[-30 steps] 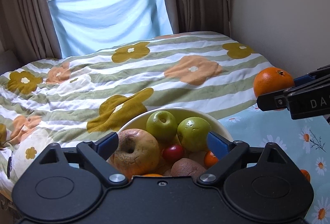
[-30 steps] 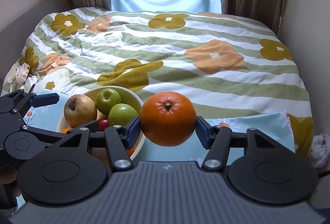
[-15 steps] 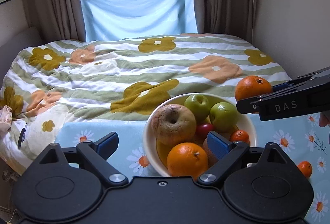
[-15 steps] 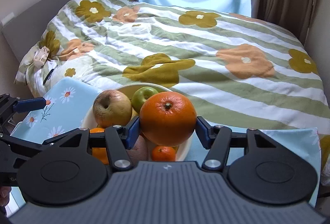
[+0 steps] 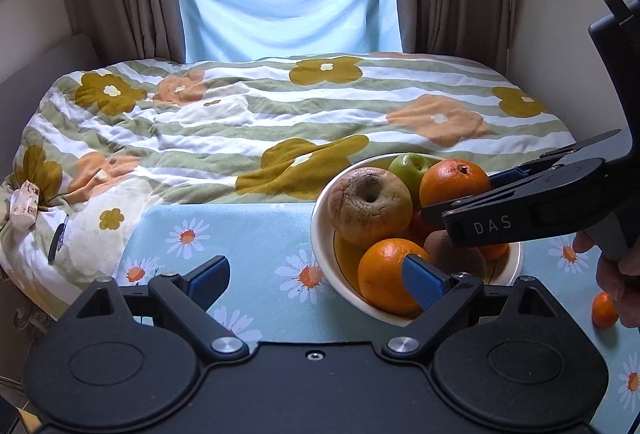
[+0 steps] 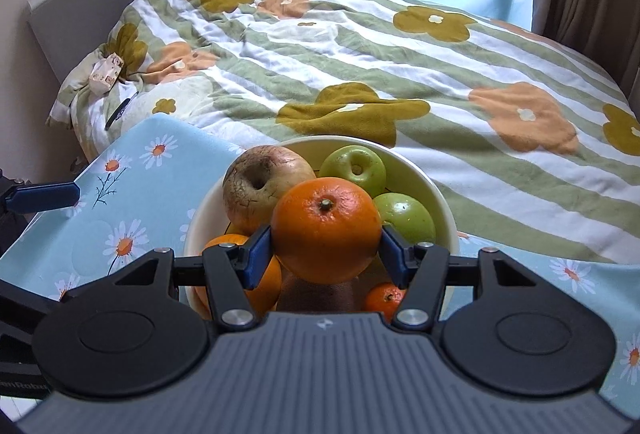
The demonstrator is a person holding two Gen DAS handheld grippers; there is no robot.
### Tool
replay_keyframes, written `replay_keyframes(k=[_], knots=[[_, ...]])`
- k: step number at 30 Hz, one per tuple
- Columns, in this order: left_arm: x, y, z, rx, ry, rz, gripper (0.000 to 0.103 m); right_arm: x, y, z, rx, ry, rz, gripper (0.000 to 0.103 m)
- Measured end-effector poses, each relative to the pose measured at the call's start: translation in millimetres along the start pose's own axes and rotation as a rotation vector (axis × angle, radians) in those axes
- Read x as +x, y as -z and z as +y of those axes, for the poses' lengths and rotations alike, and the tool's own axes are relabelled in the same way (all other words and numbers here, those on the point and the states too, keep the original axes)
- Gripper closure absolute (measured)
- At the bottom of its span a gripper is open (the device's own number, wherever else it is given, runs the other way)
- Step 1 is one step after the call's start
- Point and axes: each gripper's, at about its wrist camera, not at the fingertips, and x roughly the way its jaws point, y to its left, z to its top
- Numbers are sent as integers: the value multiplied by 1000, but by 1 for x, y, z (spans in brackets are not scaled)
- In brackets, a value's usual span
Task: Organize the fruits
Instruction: 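Lower the large orange into the bowl and open the right gripper, then grasp another red tomato with the left gripper while the right gripper grasps a small orange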
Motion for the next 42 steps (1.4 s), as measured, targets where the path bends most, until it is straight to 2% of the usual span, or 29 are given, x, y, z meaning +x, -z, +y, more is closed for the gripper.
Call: replay_keyframes(k=[7,8,9,10,11,17,25,32,42], knots=[[-3,3,3,0,-4,0,8,7,1,-1,20,18,-6,29],[-4,3,3,0,-6,0,8,5,1,-1,20,16,-20,24],[-5,4,3,-1,-9,-1,8,2,1,-1,17,22,-37,11],[-7,4,3,-2,-12,-1,8,-2,0,0,12,32,-51,3],[-8,4,3,-6,-16,-2,8,-6,0,0,8,39,-70,0],[-23,3,6,-36,-42,-13,8,-26,-1,1,-14,19,-80,0],[-61,1,8,-32,-66,-79,8,-74,5,14,5,37,-113,0],[-97,8,10,-5,-21,-119,8,-119,16,32,77,108,-148,0],[-127,32,10,50,71,-135,8,-168,60,50,188,199,-169,0]])
